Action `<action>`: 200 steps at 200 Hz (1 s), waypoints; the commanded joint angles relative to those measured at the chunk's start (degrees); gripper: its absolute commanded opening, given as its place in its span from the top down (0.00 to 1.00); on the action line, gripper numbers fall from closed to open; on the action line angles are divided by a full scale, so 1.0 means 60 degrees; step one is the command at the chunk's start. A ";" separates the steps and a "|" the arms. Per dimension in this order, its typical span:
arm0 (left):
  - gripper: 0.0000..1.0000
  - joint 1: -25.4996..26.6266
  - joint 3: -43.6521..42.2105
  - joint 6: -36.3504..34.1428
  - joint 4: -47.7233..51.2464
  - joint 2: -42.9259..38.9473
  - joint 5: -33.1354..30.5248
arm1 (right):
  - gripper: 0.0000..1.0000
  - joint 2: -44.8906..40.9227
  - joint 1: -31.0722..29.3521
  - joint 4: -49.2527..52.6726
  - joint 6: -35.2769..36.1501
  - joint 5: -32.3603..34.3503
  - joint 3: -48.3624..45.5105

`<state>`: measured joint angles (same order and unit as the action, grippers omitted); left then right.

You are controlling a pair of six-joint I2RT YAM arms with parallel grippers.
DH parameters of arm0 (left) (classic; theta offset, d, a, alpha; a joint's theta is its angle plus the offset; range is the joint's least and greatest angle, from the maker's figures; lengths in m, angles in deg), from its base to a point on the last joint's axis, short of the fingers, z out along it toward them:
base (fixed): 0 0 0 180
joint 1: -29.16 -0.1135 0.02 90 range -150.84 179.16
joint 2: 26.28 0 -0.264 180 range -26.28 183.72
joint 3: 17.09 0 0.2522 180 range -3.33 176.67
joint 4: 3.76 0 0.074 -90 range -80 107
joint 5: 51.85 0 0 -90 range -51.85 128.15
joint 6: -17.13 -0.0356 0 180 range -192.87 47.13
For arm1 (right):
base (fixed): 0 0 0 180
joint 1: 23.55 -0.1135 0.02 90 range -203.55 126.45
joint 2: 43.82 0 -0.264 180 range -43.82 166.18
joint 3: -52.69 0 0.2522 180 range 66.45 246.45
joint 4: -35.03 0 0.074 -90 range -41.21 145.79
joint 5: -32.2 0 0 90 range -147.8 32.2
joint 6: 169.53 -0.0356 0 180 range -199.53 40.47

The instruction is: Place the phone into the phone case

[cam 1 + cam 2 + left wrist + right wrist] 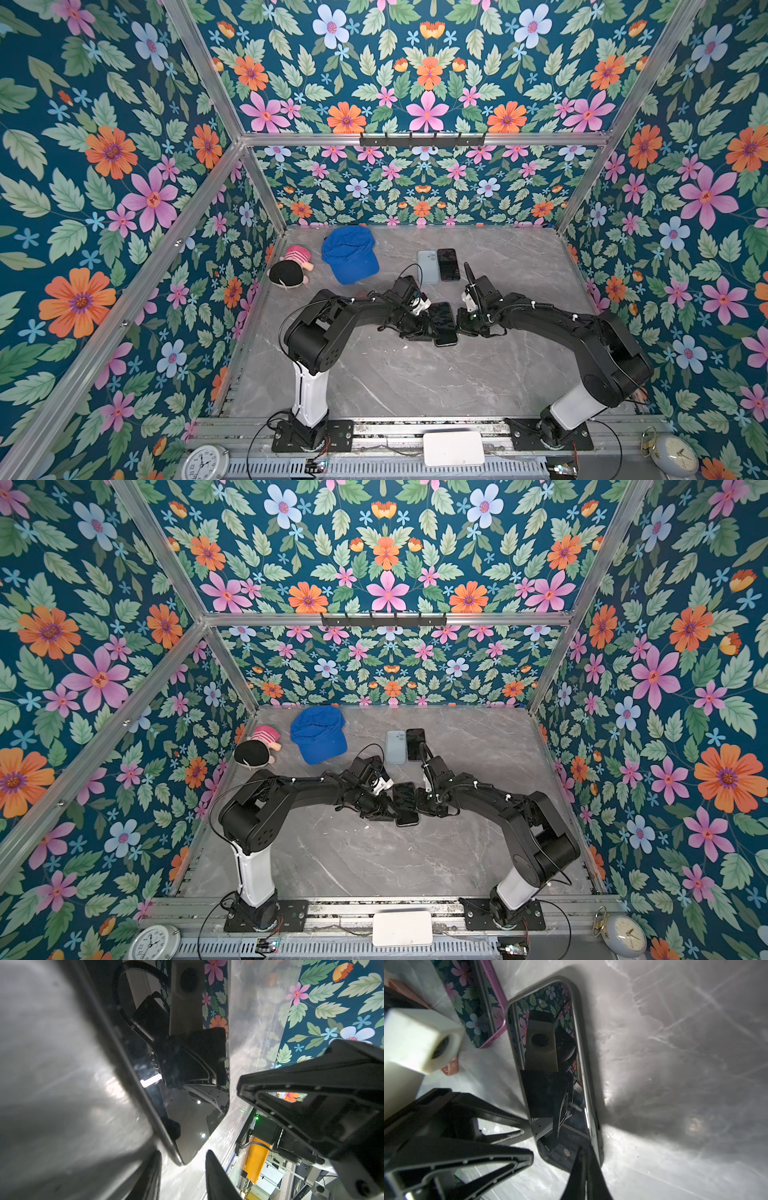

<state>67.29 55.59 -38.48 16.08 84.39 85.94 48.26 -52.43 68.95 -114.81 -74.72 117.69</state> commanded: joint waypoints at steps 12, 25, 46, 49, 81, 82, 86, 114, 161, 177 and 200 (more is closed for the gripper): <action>0.62 0.0003 -0.0308 0.0280 0.0049 -0.0149 -0.0208 | 0.87 -0.0212 -0.0002 0.0478 0.0038 -0.0122 -0.0157; 0.62 0.0017 -0.0411 0.0400 -0.0071 -0.0186 -0.0164 | 0.87 -0.0254 -0.0004 0.0477 0.0014 -0.0163 -0.0232; 0.62 0.0030 -0.0510 0.0573 -0.0312 -0.0165 -0.0062 | 0.86 -0.0258 -0.0025 0.0385 -0.0038 -0.0297 -0.0314; 0.62 0.0043 -0.0517 0.0588 -0.0343 -0.0157 -0.0048 | 0.86 -0.0241 -0.0033 0.0363 -0.0050 -0.0330 -0.0320; 0.64 0.0045 -0.0503 0.0744 -0.0633 0.0010 0.0024 | 0.86 -0.0076 -0.0104 0.0193 -0.0111 -0.0471 -0.0282; 0.64 0.0046 -0.0496 0.0743 -0.0633 0.0018 0.0021 | 0.86 -0.0071 -0.0106 0.0189 -0.0111 -0.0473 -0.0288; 0.65 0.0038 -0.0489 0.0743 -0.0647 0.0037 0.0021 | 0.86 -0.0054 -0.0104 0.0169 -0.0110 -0.0482 -0.0298; 0.66 0.0042 -0.0448 0.0767 -0.0747 0.0156 0.0066 | 0.87 0.0042 -0.0131 0.0097 -0.0134 -0.0566 -0.0308; 0.69 0.0036 -0.0495 0.0830 -0.0908 0.0231 0.0129 | 0.91 0.0065 -0.0208 -0.0106 -0.0277 -0.0857 -0.0418; 0.70 0.0044 -0.0532 0.0859 -0.0995 0.0231 0.0142 | 0.92 0.0093 -0.0247 -0.0314 -0.0398 -0.1075 -0.0507; 0.70 0.0037 -0.0598 0.0913 -0.1105 0.0246 0.0180 | 0.93 0.0151 -0.0341 -0.0588 -0.0583 -0.1311 -0.0625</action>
<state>67.40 52.49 -33.63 9.35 85.27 89.09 48.41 -53.48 68.49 -116.50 -77.81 114.81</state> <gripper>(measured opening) 0.298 0.071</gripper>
